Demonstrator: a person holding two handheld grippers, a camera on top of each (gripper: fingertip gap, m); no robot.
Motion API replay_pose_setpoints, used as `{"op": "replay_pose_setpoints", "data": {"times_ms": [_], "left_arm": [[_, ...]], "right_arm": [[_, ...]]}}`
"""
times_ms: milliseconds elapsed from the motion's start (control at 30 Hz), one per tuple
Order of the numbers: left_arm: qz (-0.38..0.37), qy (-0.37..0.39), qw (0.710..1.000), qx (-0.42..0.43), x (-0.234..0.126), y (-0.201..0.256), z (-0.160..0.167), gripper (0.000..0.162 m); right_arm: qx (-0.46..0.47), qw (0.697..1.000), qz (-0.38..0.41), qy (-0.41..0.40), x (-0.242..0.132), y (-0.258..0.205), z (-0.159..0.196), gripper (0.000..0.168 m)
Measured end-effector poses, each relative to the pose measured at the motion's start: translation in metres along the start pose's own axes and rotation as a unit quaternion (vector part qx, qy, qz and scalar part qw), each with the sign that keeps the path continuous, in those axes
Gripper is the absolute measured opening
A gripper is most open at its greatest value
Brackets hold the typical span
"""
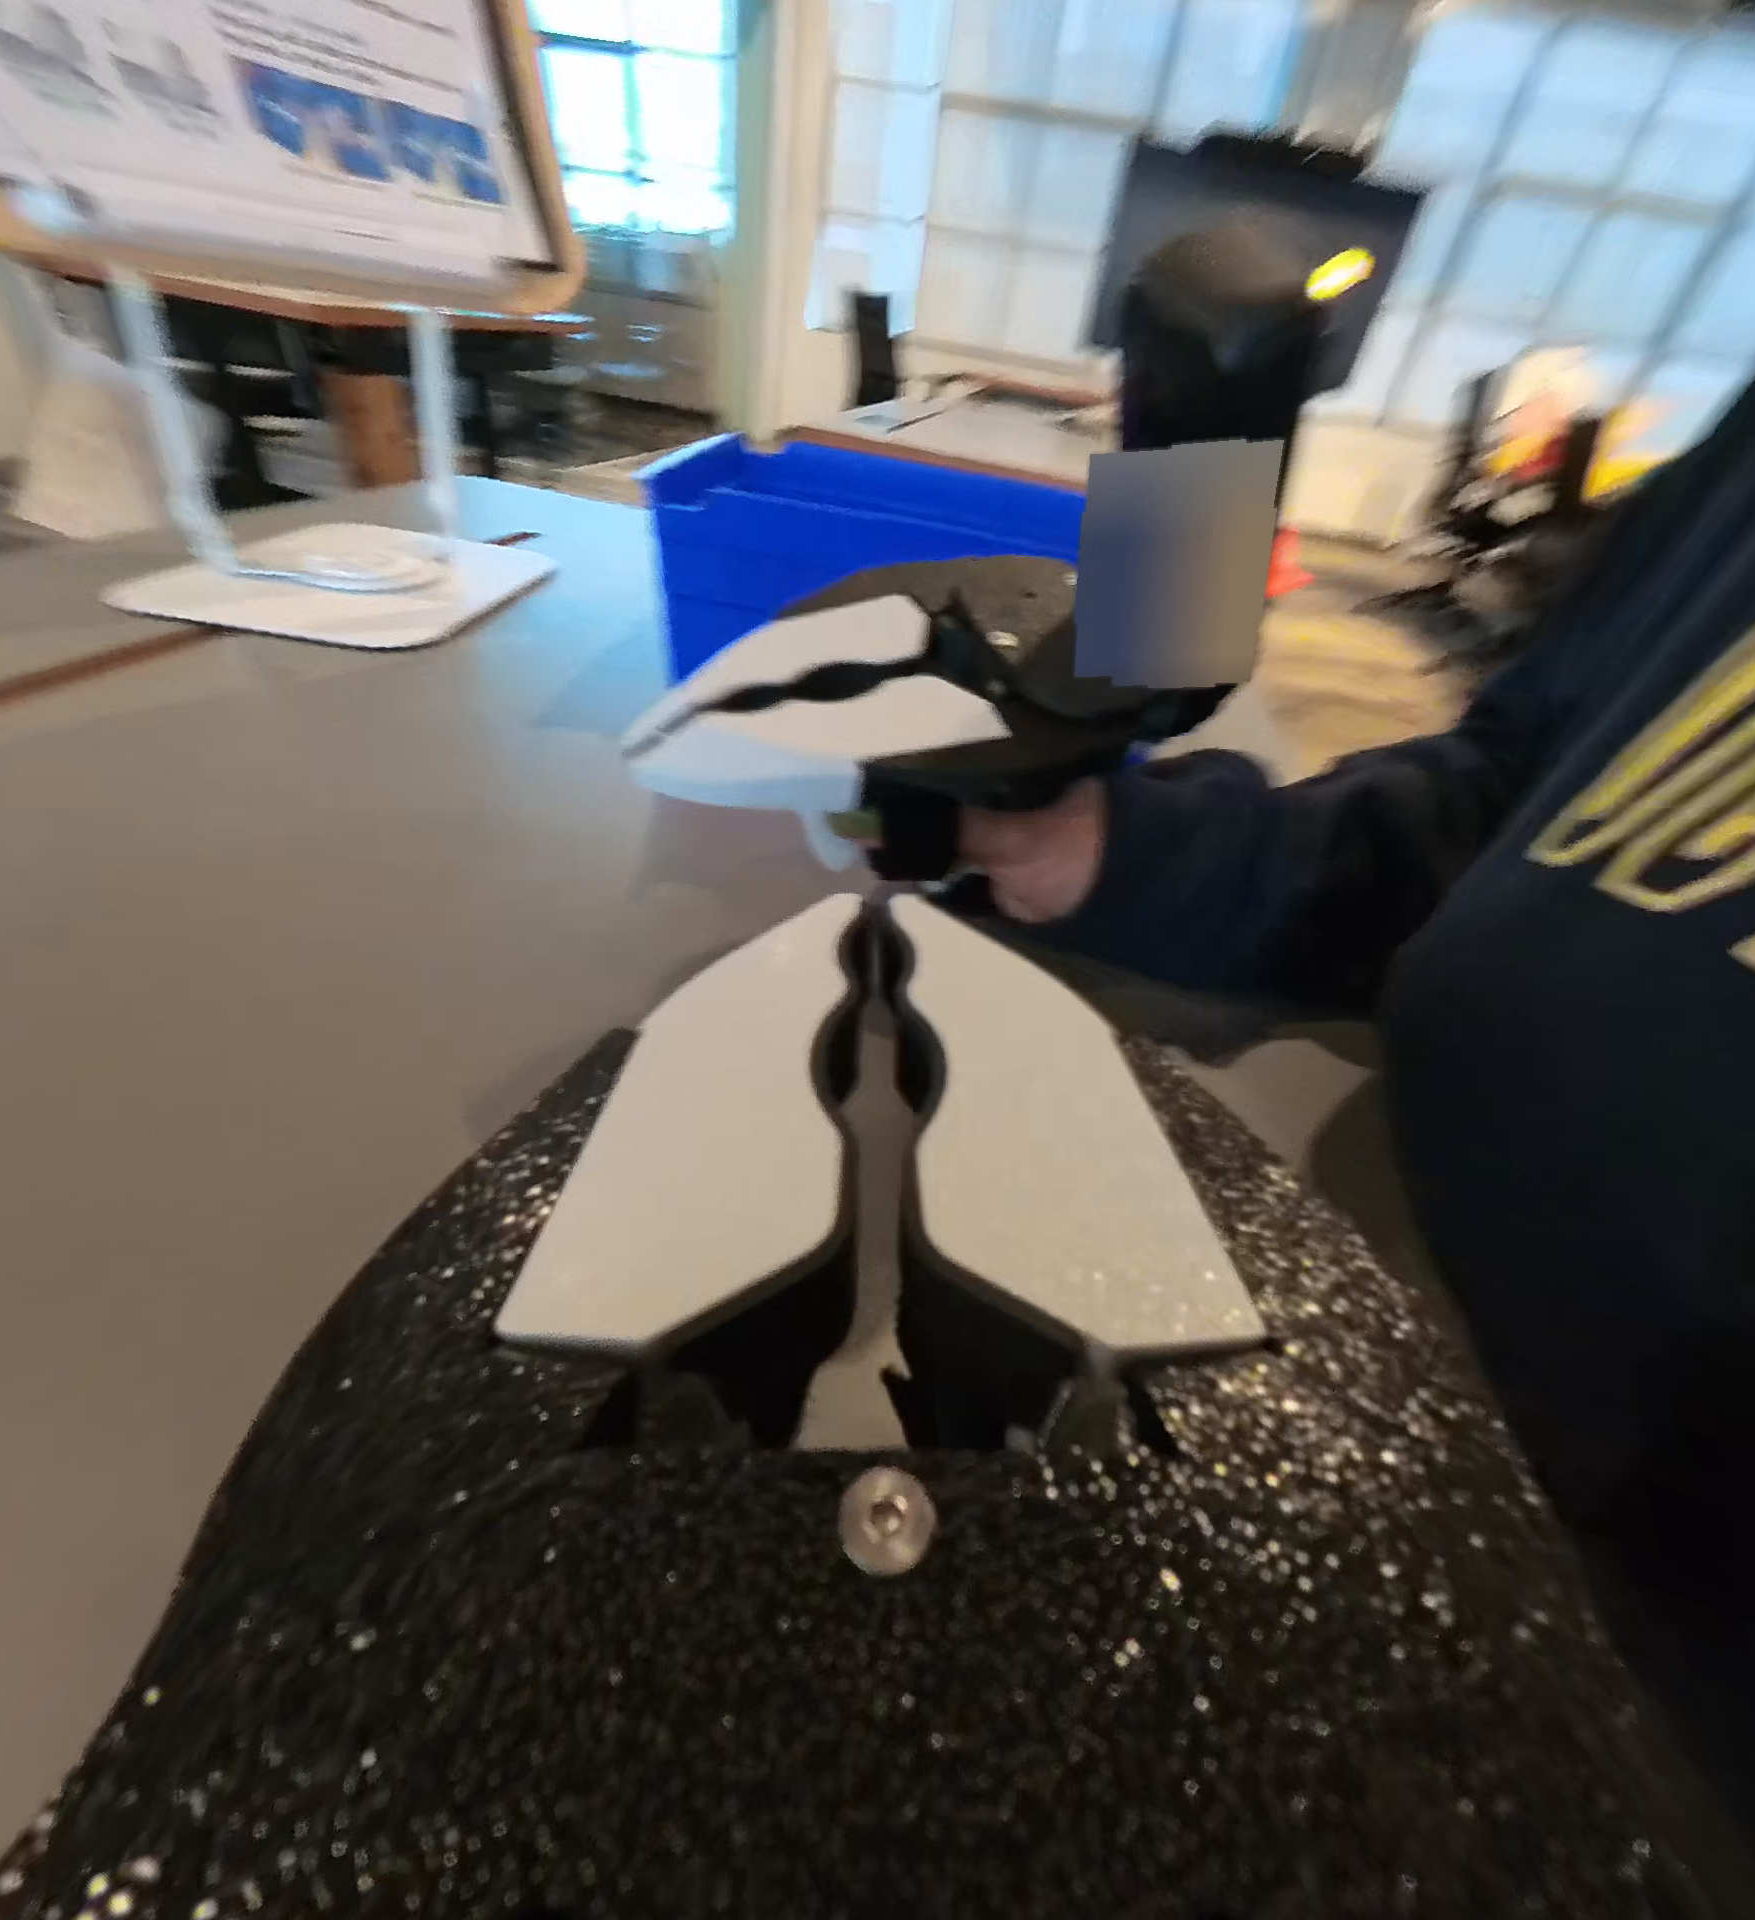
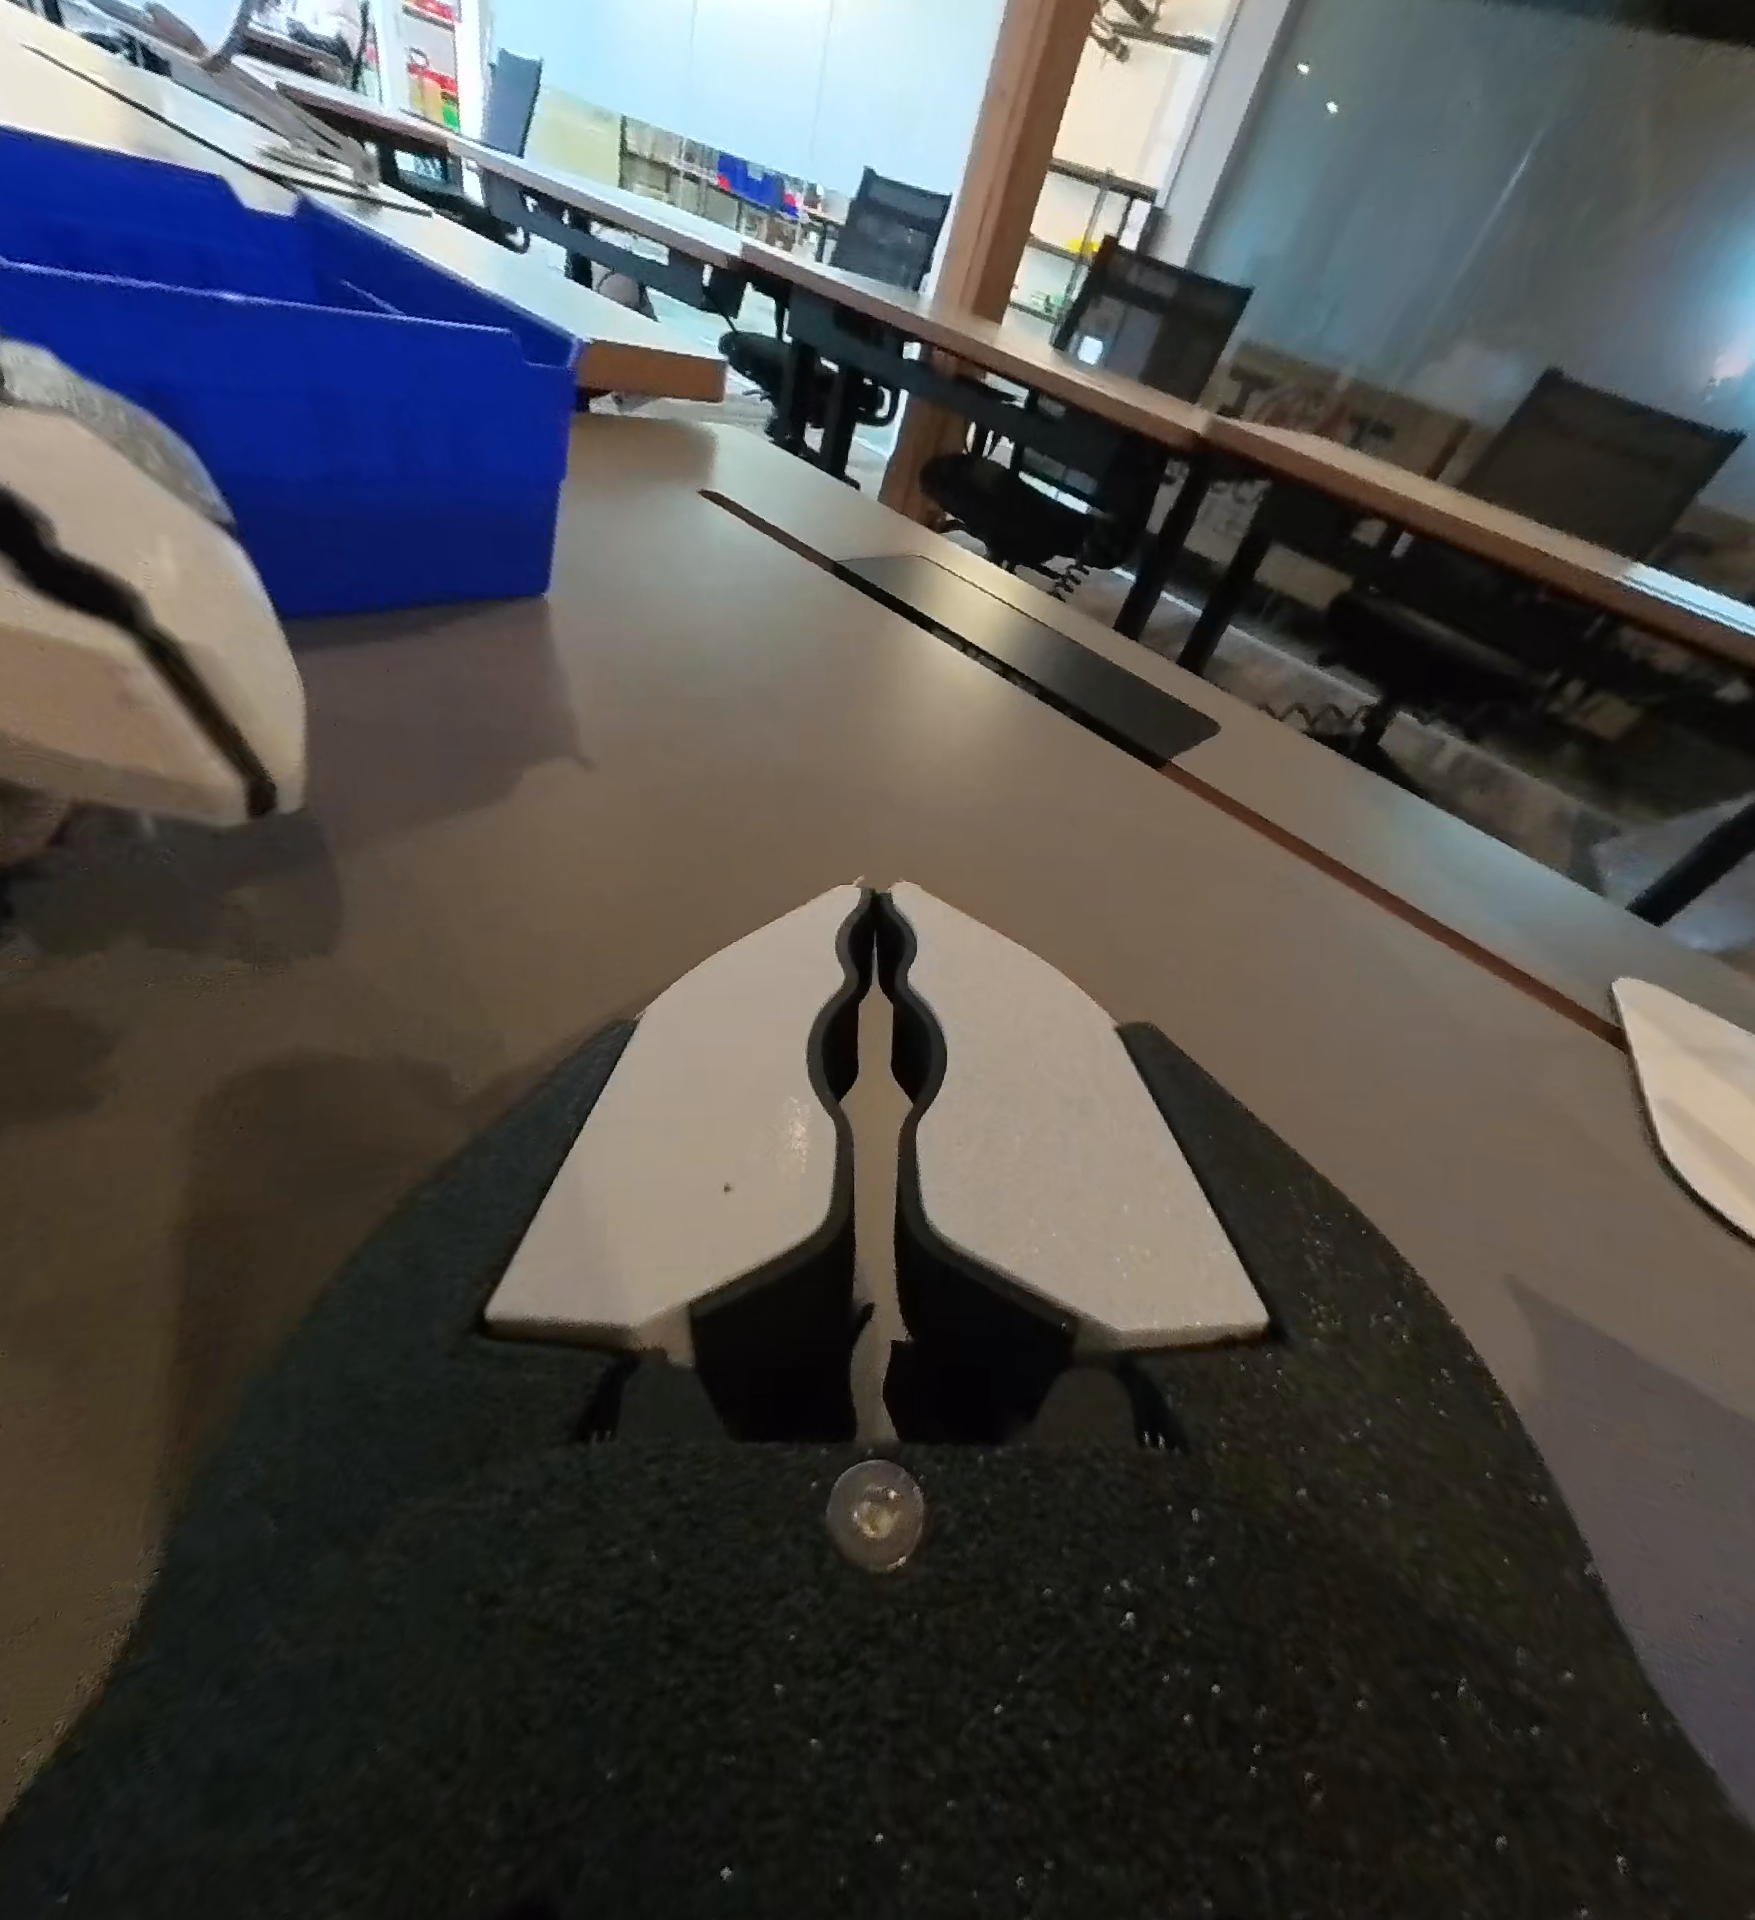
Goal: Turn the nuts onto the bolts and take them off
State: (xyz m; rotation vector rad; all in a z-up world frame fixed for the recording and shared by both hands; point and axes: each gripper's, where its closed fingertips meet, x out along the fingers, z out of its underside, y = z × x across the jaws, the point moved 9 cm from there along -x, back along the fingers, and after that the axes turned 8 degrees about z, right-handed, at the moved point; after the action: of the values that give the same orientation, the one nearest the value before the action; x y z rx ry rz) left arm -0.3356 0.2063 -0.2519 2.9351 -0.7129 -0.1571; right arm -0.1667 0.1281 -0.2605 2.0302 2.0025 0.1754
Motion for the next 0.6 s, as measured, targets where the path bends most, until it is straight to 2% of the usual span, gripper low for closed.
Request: {"op": "replay_pose_setpoints", "data": {"times_ms": [200,367,500,600], "left_arm": [[-0.158,0.000,0.987,0.022,-0.018,0.001,-0.025,0.000],[-0.276,0.003,0.960,0.054,-0.059,0.012,-0.071,0.000],[-0.375,-0.060,0.923,0.059,-0.111,0.010,-0.105,0.000],[-0.441,-0.135,0.887,-0.004,-0.154,-0.010,-0.115,0.000]], "right_arm": [[0.008,1.000,-0.011,0.003,0.000,0.000,0.002,0.000],[0.011,1.000,-0.022,0.007,-0.001,0.000,0.002,0.000],[0.018,0.999,-0.030,0.010,-0.002,0.000,0.001,0.000],[0.025,0.999,-0.034,0.015,-0.003,0.000,0.000,0.000]]}}
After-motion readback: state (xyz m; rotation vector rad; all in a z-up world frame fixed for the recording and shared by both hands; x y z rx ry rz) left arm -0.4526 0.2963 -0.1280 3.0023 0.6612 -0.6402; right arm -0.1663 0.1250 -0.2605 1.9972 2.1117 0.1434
